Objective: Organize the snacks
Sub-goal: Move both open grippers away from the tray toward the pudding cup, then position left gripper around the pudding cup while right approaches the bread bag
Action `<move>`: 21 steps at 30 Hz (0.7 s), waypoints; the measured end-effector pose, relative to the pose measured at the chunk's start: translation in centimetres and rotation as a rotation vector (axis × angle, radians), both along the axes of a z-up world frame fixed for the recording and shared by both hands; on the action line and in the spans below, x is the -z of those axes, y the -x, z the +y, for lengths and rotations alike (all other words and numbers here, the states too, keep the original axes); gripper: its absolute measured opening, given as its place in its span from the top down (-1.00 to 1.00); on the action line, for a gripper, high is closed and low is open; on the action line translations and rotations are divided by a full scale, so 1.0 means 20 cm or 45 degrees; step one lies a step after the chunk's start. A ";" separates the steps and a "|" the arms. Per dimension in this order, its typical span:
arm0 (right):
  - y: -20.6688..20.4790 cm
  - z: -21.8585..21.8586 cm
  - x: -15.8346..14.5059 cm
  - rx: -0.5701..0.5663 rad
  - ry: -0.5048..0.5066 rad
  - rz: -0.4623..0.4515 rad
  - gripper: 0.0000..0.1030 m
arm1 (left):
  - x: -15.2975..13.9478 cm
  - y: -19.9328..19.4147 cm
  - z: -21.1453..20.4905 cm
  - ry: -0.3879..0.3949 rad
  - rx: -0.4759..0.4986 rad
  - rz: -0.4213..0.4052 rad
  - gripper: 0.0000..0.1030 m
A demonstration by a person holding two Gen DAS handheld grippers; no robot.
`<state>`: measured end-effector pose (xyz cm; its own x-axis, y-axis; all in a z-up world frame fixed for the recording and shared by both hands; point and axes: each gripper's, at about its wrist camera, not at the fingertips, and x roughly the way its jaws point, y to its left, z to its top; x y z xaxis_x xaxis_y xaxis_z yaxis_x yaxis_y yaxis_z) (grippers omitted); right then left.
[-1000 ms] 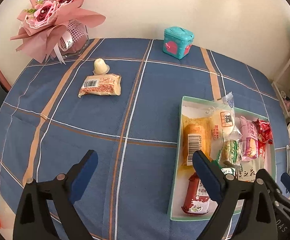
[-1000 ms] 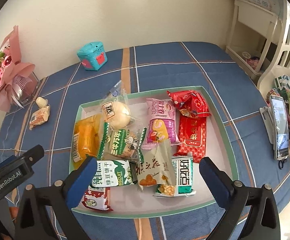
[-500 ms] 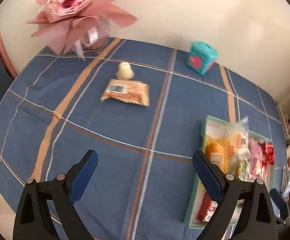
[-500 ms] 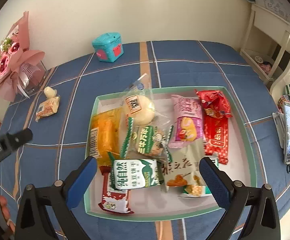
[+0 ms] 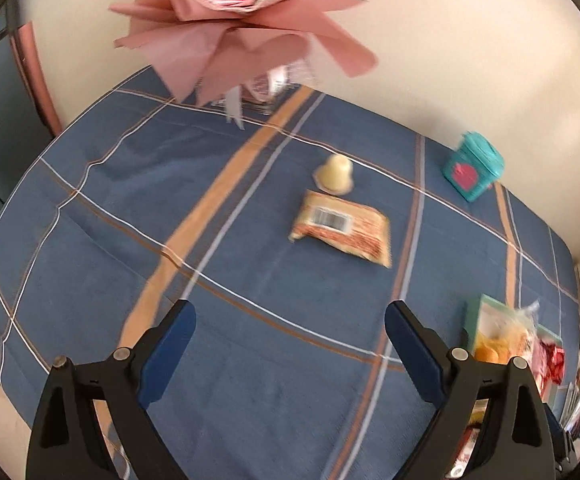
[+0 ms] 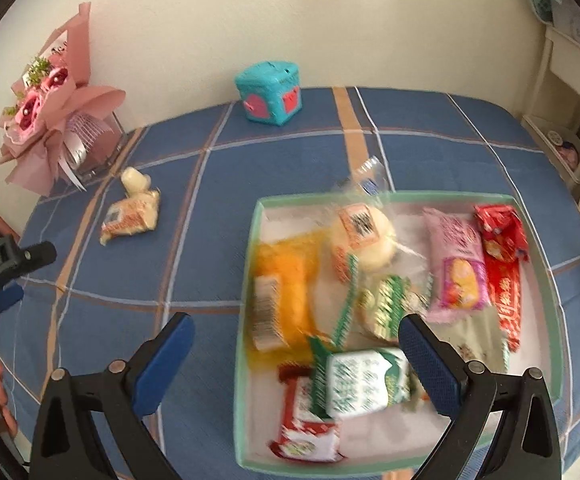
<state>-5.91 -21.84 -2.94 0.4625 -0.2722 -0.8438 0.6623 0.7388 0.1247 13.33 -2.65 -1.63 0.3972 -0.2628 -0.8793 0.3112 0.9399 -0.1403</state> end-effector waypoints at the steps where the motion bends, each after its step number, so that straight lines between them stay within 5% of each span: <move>1: -0.03 0.00 -0.01 0.000 0.001 -0.015 -1.00 | 0.01 -0.03 0.02 0.002 -0.012 0.002 -0.86; 13: -0.36 0.04 0.00 -0.067 0.023 -0.080 -1.00 | 0.15 -0.24 0.07 0.002 -0.046 0.040 -0.86; 18: -0.52 0.07 0.02 -0.150 0.053 -0.088 -1.00 | 0.19 -0.29 0.06 -0.021 -0.021 -0.033 -0.86; 21: -0.61 0.08 0.05 -0.191 0.071 -0.090 -1.00 | 0.23 -0.35 0.09 0.048 -0.072 0.003 -0.86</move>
<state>6.19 -20.17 -3.98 0.5592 -0.2408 -0.7933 0.5350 0.8358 0.1234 20.29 -0.87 -6.29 0.4102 -0.2731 -0.8701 0.2572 0.9500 -0.1770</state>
